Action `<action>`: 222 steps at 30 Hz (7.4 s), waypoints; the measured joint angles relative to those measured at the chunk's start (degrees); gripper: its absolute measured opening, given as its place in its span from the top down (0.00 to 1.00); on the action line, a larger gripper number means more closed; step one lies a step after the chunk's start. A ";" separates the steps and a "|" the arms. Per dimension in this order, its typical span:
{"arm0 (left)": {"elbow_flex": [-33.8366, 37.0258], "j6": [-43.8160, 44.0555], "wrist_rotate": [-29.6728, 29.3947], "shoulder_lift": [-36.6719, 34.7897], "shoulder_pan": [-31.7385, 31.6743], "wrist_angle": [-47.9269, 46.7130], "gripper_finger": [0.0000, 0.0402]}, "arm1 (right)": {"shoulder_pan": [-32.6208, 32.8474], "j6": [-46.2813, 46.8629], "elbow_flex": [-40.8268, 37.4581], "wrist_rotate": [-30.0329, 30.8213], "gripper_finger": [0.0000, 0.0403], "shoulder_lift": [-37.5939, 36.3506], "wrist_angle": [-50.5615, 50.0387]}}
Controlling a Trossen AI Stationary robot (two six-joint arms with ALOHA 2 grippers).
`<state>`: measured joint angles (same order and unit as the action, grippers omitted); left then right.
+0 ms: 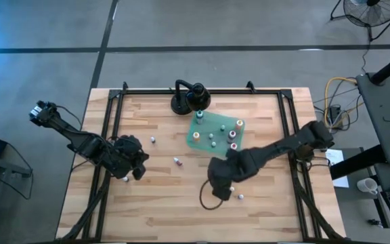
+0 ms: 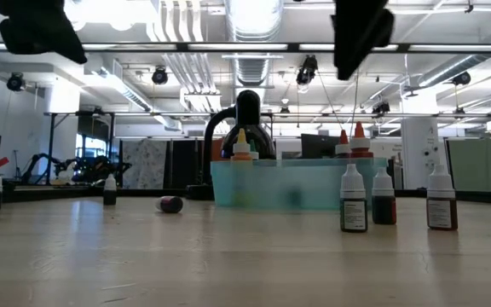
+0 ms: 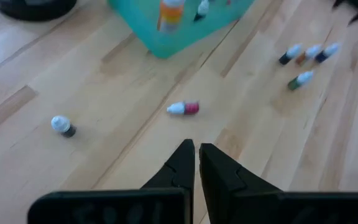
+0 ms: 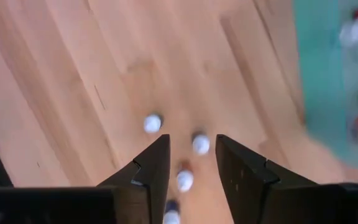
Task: Pick & Place food coloring
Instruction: Move the pink food coloring bottle to the middle left of the table
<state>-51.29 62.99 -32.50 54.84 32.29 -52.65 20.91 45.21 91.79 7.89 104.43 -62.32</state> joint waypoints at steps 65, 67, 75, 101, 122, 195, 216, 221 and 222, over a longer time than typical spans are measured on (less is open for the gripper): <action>0.55 -82.39 44.76 30.25 -47.36 25.23 1.00 | 18.50 47.90 -30.46 21.91 0.78 -32.29 -12.06; -0.53 -82.42 42.96 30.44 -47.34 25.13 1.00 | 17.71 48.53 -30.94 21.87 0.78 -32.29 -12.00; -2.96 -84.55 43.55 31.39 -47.36 22.88 1.00 | 15.03 52.05 -33.92 22.18 0.81 -32.32 -11.89; -0.62 -98.08 47.17 30.83 -43.24 24.20 0.57 | 13.31 47.26 -35.89 25.30 0.74 -32.21 -11.87; 9.52 -98.40 47.34 30.87 -37.81 39.43 0.57 | 13.29 44.63 -35.89 25.11 0.81 -32.21 -11.94; -12.89 -58.89 36.38 39.07 -37.85 -4.06 0.90 | 13.31 45.76 -35.98 23.24 0.82 -32.18 -12.31; -8.81 -31.34 62.71 43.37 -34.38 -22.46 0.90 | 13.31 44.22 -36.00 23.29 0.84 -32.16 -12.25; -7.08 -30.38 66.25 46.69 -32.17 -22.31 0.90 | 13.31 44.17 -36.00 23.24 0.85 -32.16 -12.18; -7.08 -30.17 66.26 47.38 -31.83 -22.20 0.90 | 13.31 44.24 -36.00 23.16 0.85 -32.16 -12.18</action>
<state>-58.37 32.82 33.76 102.21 0.46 -74.85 34.22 89.45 55.79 31.05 72.27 -74.50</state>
